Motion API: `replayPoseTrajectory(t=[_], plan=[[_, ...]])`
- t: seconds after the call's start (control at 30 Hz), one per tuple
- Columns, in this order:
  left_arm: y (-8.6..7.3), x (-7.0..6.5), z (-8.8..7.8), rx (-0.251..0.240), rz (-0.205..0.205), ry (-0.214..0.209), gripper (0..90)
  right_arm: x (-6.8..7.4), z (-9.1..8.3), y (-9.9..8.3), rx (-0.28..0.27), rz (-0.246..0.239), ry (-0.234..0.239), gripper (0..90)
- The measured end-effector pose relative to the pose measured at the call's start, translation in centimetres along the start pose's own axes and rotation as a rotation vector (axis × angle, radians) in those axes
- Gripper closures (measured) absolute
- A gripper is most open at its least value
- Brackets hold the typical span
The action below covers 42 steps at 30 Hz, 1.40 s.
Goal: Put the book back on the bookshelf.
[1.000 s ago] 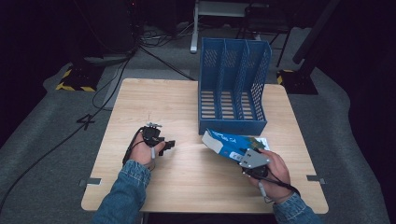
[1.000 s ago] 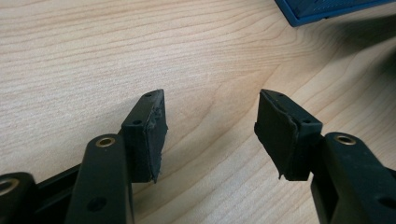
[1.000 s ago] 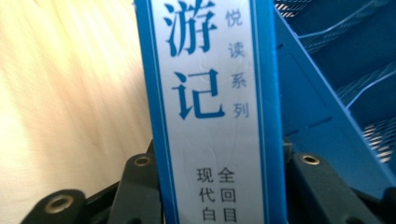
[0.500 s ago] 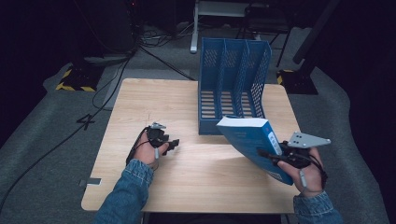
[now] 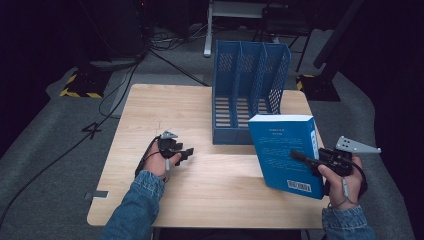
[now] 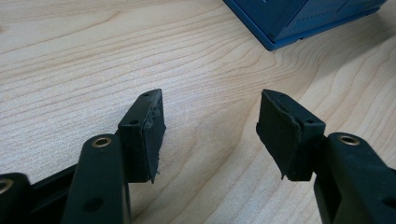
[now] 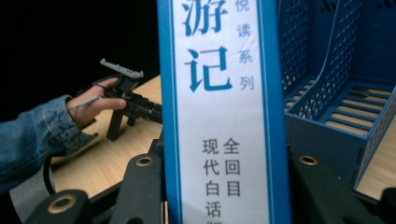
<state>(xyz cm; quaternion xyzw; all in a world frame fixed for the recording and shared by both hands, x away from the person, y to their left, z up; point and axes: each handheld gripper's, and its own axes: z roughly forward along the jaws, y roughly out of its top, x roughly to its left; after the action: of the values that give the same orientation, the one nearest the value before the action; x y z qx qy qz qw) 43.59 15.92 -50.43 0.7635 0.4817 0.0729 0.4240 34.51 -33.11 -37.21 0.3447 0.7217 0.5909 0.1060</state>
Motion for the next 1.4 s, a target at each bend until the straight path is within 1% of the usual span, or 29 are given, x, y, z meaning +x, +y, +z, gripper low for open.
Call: replayPoseTrajectory(t=[0.1,0.17,0.27,0.33,0.4,0.47,0.5,0.53,0.63,0.67,0.73,0.77,0.8,0.83,0.87,0.9,1.0,1.17,1.3,1.4], plan=[[0.0,-0.1,0.0,-0.005,0.001,0.004,41.5,0.1,-0.2,0.4,-0.026,0.006,0.006,62.1],[0.0,-0.1,0.0,0.0,0.003,0.005,41.5,0.3,-0.2,0.8,-0.038,0.008,0.013,62.1],[-0.1,0.0,-0.1,0.001,0.01,0.012,41.7,0.6,-0.1,1.3,-0.056,-0.004,0.016,62.1],[-0.2,0.2,-0.4,0.003,0.018,0.032,41.8,0.8,0.0,1.7,-0.071,-0.009,0.015,62.1],[-0.3,0.5,-0.6,-0.005,0.021,0.056,42.0,1.0,0.2,2.2,-0.081,-0.021,0.009,62.1],[-0.3,0.8,-1.0,0.005,0.031,0.078,42.0,1.2,0.4,2.7,-0.091,-0.033,0.004,62.1],[-0.4,0.9,-1.1,-0.002,0.025,0.088,42.0,1.2,0.6,3.1,-0.101,-0.038,0.003,62.1],[-0.5,1.0,-1.2,-0.002,0.028,0.096,41.9,1.4,0.8,3.4,-0.109,-0.041,-0.003,62.1],[-0.9,1.3,-1.8,0.005,0.053,0.119,41.4,1.5,1.5,4.3,-0.125,-0.056,-0.004,62.1],[-0.9,1.3,-1.8,0.005,0.053,0.119,41.4,1.6,1.9,4.7,-0.126,-0.068,-0.004,62.1],[-1.3,1.7,-2.6,0.018,0.08,0.156,41.4,1.8,2.7,5.5,-0.124,-0.092,-0.008,62.0],[-1.5,1.7,-2.8,0.016,0.086,0.167,41.3,1.9,3.0,5.8,-0.126,-0.1,-0.008,62.1],[-1.5,1.7,-2.8,0.016,0.086,0.167,41.1,1.9,3.0,5.8,-0.126,-0.1,-0.008,62.1],[-1.9,1.8,-3.3,0.017,0.075,0.178,40.9,2.1,3.8,6.6,-0.131,-0.116,-0.009,62.1],[-1.9,1.8,-3.3,0.017,0.075,0.178,40.7,2.1,3.8,6.6,-0.131,-0.116,-0.009,62.1],[-2.1,1.9,-3.6,0.014,0.075,0.186,40.7,2.1,4.2,6.9,-0.134,-0.121,-0.006,62.1],[-2.8,1.9,-4.3,0.008,0.064,0.206,40.6,2.1,6.0,8.3,-0.152,-0.126,0.007,62.1],[-3.5,2.1,-5.1,-0.001,0.044,0.216,40.6,2.2,8.4,10.3,-0.163,-0.154,0.018,62.1],[-3.7,2.3,-5.4,-0.007,0.023,0.206,40.4,2.2,9.8,11.6,-0.176,-0.152,0.045,62.1],[-3.8,2.3,-5.5,-0.007,0.027,0.208,39.4,2.2,10.5,12.2,-0.182,-0.148,0.058,62.0]])
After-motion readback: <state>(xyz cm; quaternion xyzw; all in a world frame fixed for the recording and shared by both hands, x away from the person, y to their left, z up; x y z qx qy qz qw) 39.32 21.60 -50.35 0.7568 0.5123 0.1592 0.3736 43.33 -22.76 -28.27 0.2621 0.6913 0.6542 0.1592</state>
